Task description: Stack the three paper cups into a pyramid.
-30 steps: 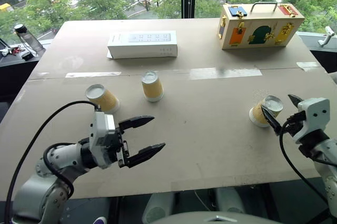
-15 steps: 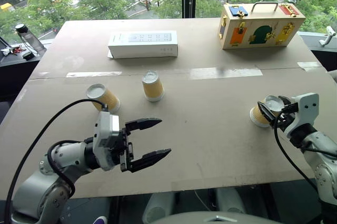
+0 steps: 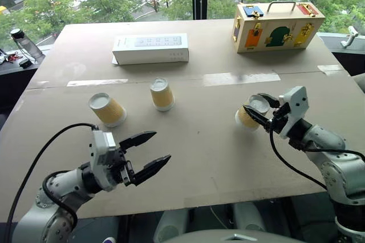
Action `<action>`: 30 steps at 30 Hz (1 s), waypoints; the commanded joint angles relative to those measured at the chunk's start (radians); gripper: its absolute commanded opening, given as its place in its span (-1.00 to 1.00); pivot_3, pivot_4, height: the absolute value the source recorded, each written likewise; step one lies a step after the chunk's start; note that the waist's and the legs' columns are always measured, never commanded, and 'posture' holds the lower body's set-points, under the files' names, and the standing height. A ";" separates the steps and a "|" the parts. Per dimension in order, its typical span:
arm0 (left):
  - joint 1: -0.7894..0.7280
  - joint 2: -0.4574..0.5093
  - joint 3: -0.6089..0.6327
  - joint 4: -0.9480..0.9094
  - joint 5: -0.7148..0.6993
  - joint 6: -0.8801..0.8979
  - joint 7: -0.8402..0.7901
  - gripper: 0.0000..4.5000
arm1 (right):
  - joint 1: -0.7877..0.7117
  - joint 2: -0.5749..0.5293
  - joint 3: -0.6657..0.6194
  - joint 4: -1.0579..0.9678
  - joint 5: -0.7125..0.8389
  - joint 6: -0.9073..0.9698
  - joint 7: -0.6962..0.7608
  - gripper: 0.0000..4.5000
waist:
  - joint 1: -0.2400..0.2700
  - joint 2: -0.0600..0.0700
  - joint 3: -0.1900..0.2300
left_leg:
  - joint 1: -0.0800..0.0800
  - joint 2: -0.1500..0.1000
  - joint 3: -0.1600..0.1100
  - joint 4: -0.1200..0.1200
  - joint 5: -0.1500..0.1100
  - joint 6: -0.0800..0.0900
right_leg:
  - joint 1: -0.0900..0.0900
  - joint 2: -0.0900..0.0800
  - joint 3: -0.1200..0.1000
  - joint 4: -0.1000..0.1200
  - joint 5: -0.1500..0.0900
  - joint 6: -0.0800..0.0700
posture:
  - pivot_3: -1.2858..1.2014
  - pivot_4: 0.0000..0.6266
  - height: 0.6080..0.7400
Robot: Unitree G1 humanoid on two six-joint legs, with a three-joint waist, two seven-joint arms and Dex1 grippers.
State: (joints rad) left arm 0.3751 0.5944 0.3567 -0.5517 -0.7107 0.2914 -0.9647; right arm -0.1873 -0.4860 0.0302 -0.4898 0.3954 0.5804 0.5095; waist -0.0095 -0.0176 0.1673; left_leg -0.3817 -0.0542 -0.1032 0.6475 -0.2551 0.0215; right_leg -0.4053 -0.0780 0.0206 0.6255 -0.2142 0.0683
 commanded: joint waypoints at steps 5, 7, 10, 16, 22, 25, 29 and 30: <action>0.034 -0.006 0.120 0.048 -0.052 -0.029 -0.007 1.00 | -0.201 0.072 0.130 0.139 -0.112 0.001 -0.031 0.07 | -0.002 0.000 0.000 | -0.002 0.000 0.001 0.000 0.000 0.000 | -0.003 0.000 0.001 0.000 0.001 -0.002 | 0.03 -0.52 1.00; 0.035 -0.011 0.128 0.056 -0.050 -0.037 -0.006 1.00 | -0.232 0.087 0.147 0.153 -0.126 0.003 -0.029 0.07 | -0.001 0.000 0.000 | -0.002 0.000 0.000 -0.001 0.000 0.000 | -0.003 0.000 0.001 0.000 0.001 -0.002 | 0.03 -0.52 1.00; 0.029 -0.022 0.133 0.058 -0.059 -0.035 0.006 1.00 | -0.254 0.101 0.162 0.156 -0.132 0.008 -0.020 0.07 | 0.001 0.000 0.000 | -0.003 -0.001 0.000 -0.001 0.000 0.000 | -0.004 0.000 0.000 0.000 0.001 -0.002 | 0.03 -0.52 1.00; 0.019 -0.033 0.136 0.061 -0.074 -0.026 0.020 1.00 | -0.300 0.128 0.204 0.190 -0.160 0.011 -0.007 0.07 | -0.006 0.000 0.000 | -0.002 -0.001 0.001 -0.001 0.000 0.000 | -0.004 0.000 0.001 0.000 0.002 -0.002 | 0.03 -0.52 1.00; 0.021 -0.030 0.137 0.065 -0.085 -0.021 0.019 1.00 | -0.334 0.174 0.221 0.210 -0.175 0.012 -0.009 0.07 | -0.005 0.000 0.000 | -0.002 0.000 0.001 -0.002 0.000 0.000 | -0.005 0.001 0.001 0.000 0.002 -0.003 | 0.03 -0.52 1.00; 0.018 -0.027 0.137 0.069 -0.085 -0.022 0.019 1.00 | -0.343 0.195 0.239 0.243 -0.203 -0.001 -0.017 0.07 | -0.006 0.000 0.000 | -0.002 0.000 0.001 -0.002 0.000 -0.001 | -0.005 0.001 0.001 0.000 0.002 -0.003 | 0.03 -0.52 1.00; 0.008 -0.027 0.136 0.070 -0.114 0.000 0.028 1.00 | -0.341 0.224 0.236 0.347 -0.236 -0.045 -0.033 0.07 | -0.004 0.000 0.000 | -0.002 0.000 0.001 -0.002 0.000 -0.001 | -0.005 0.001 0.001 0.000 0.002 -0.003 | 0.03 -0.52 1.00; 0.003 -0.029 0.136 0.069 -0.113 0.001 0.036 1.00 | -0.335 0.223 0.233 0.372 -0.241 -0.069 -0.023 0.25 | -0.005 0.000 0.000 | -0.002 0.000 0.001 -0.002 0.000 -0.001 | -0.005 0.001 0.001 0.000 0.002 -0.003 | 0.03 -0.52 1.00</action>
State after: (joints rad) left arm 0.3842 0.5606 0.4658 -0.4746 -0.7934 0.2946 -0.9336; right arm -0.5185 -0.2641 0.2734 -0.1295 0.1623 0.5482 0.4798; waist -0.0143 -0.0176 0.1676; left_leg -0.3837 -0.0546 -0.1024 0.6455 -0.2549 0.0208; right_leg -0.4106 -0.0768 0.0219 0.6258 -0.2119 0.0655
